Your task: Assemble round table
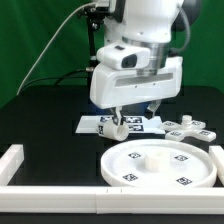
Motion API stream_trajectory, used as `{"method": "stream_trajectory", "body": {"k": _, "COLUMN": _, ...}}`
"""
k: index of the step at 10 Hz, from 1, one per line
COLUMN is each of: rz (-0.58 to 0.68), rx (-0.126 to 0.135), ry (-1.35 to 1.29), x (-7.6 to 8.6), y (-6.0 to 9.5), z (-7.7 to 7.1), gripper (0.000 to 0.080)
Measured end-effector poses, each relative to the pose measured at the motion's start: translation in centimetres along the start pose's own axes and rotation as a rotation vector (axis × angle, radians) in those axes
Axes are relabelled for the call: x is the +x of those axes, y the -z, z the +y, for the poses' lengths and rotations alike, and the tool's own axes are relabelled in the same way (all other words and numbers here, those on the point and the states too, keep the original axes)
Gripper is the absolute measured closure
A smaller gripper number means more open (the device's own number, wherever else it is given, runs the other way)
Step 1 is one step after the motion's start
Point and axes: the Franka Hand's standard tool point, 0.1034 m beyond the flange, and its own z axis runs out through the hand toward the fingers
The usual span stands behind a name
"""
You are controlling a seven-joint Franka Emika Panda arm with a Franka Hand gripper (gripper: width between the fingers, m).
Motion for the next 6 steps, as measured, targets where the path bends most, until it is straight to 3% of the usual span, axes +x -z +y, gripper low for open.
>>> {"method": "stream_trajectory", "body": {"k": 1, "rz": -0.043, "rx": 0.017, "ry": 0.013, "x": -0.5, "y": -0.2, "z": 0.4, "gripper": 0.0150}}
{"method": "stream_trajectory", "body": {"k": 4, "rz": -0.233, "rx": 0.066, "ry": 0.003, "x": -0.2, "y": -0.3, "z": -0.5, "gripper": 0.0150}}
{"method": "stream_trajectory", "body": {"k": 5, "rz": -0.302, "rx": 0.066, "ry": -0.012, "x": -0.5, "y": -0.5, "z": 0.3, "gripper": 0.0150}}
{"method": "stream_trajectory", "body": {"k": 6, "rz": -0.365, "rx": 0.031, "ry": -0.062, "x": -0.5, "y": -0.4, "z": 1.0, "gripper": 0.0150}}
